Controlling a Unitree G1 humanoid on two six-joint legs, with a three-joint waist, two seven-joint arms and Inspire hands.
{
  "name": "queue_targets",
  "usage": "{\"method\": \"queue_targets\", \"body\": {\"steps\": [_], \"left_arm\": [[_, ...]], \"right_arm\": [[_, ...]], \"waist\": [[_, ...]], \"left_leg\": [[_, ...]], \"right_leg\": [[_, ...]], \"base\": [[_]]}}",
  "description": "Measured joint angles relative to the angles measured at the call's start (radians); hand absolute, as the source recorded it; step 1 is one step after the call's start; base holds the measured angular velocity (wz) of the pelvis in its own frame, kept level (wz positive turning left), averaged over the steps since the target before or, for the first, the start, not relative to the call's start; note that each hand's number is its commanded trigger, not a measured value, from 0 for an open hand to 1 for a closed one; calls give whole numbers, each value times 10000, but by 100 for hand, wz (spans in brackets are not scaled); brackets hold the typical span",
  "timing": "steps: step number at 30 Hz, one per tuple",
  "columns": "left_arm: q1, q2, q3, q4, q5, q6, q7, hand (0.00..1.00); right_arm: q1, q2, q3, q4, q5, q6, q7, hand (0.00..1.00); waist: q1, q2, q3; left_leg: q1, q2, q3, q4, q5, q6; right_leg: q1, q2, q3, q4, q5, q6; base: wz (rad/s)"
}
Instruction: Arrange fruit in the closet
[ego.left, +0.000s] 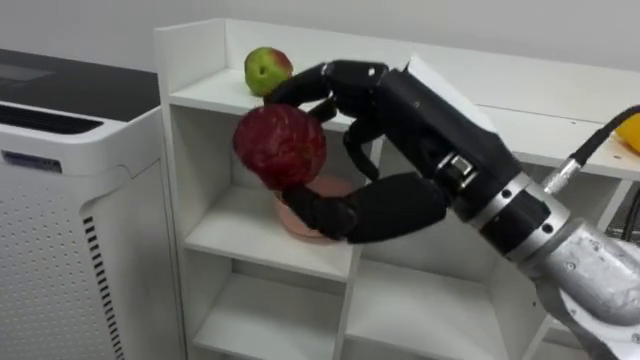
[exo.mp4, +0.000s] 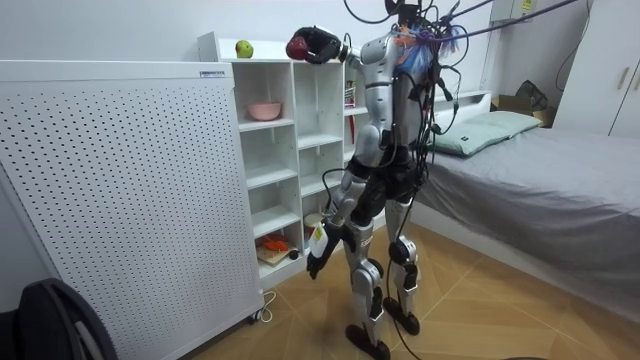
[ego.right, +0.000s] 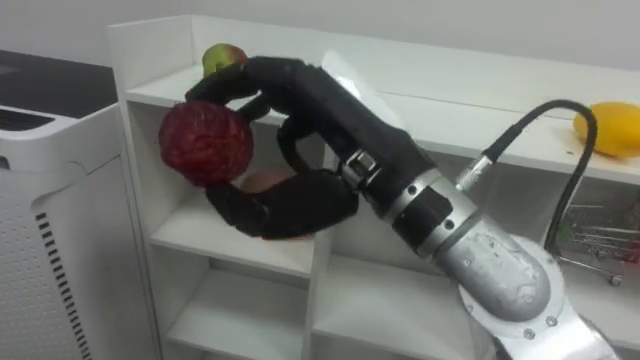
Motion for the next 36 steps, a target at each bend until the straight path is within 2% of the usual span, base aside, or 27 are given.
{"method": "queue_targets", "body": {"steps": [2, 6, 8, 10, 12, 14, 15, 17, 19, 21, 23, 26, 30, 32, 36], "left_arm": [[-57, 3, -224, 102, -22, -81, 78, 0], [-56, -2, -419, 144, -102, -218, 139, 0], [-166, 17, -414, 534, -338, -279, 180, 0], [-264, 17, -426, 565, -461, -272, 194, 0], [-383, 2, -587, 620, -480, -278, 227, 0], [-747, -58, -846, 1044, -620, -459, 240, 0], [-855, -72, -879, 1154, -722, -503, 242, 0], [-1089, -65, -1001, 1509, -976, -721, 281, 0], [-1099, -43, -1007, 1665, -1264, -787, 301, 0], [-1118, 17, -1068, 1868, -1610, -790, 302, 0], [-1204, 41, -1339, 2145, -1894, -812, 362, 0], [-1292, 27, -1498, 2052, -2323, -813, 408, 0], [-1357, 48, -1731, 1782, -2875, -863, 435, 0], [-1366, 49, -1929, 1803, -3103, -874, 451, 0], [-1255, 17, -2204, 1805, -3534, -829, 451, 0]], "right_arm": [[452, 220, 170, -57, -475, 4, 9, 100], [575, 247, 439, -27, -1005, -27, 22, 100], [830, 290, 509, 353, -1455, -262, -10, 100], [1043, 401, 541, 813, -2199, -325, -118, 100], [1122, 581, 565, 1536, -2972, -317, -178, 100], [1156, 814, 532, 2852, -3770, -402, -508, 100], [1159, 862, 500, 3170, -3937, -410, -610, 100], [1177, 1015, 378, 4013, -4370, -407, -958, 100], [1178, 1088, 334, 4287, -4555, -447, -1175, 100], [1174, 1251, 287, 4642, -4837, -586, -1488, 100], [1172, 1369, 273, 5101, -5122, -825, -1833, 100], [1178, 1430, 273, 5950, -5233, -1014, -2181, 100], [1173, 1490, 273, 6436, -5199, -1050, -2352, 100], [1174, 1513, 297, 6702, -5233, -1358, -2570, 100], [1174, 1513, 292, 7101, -5502, -1433, -2814, 100]], "waist": [[19, -51, 11], [14, -35, 32], [32, -47, 42], [20, -71, 47], [29, -49, 131], [26, 48, 218], [22, 37, 226], [83, 125, 307], [80, 150, 344], [100, 154, 371], [146, 201, 459], [309, 293, 534], [608, 291, 532], [735, 310, 543], [866, 406, 565]], "left_leg": [[-103, -6, -5, 23, 0, 2], [-215, 8, 137, 33, 11, 21], [-284, -1, 63, 40, 8, 29], [-583, 7, -17, 244, 6, 33], [-927, 6, -54, 454, 9, 43], [-1640, 53, -62, 1090, -45, 109], [-1853, 74, -61, 1275, -72, 127], [-2713, 65, -14, 1969, -242, 187], [-3269, 2, 29, 2423, -330, 229], [-3728, 4, 58, 2894, -493, 249], [-4391, -2, 56, 3741, -727, 269], [-5275, 31, -71, 4893, -1023, 254], [-6288, -3, -51, 5828, -1173, 231], [-6858, -4, -78, 6308, -1214, 183], [-7503, 17, -146, 6946, -1361, 72]], "right_leg": [[-107, -13, -7, 32, 1, -1], [-322, -33, -1, 157, 4, -5], [-347, -47, -37, 158, 4, -5], [-608, -66, -27, 258, 2, -6], [-966, -85, -21, 511, 0, -9], [-1618, -205, -78, 1076, -54, -44], [-1813, -259, -136, 1288, -108, -45], [-2766, -409, -133, 2175, -417, -60], [-3413, -564, -149, 2843, -652, -101], [-3891, -666, -142, 3424, -864, -153], [-4537, -818, -139, 4278, -1200, -220], [-5329, -977, -115, 5301, -1564, -301], [-6451, -1166, 7, 6458, -1922, -400], [-7013, -1255, -13, 7020, -2066, -498], [-7611, -1305, -36, 7681, -2324, -588]], "base": [[0], [-7], [6], [11], [7], [13], [17], [4], [-7], [-5], [0], [9], [1], [2], [6]]}}
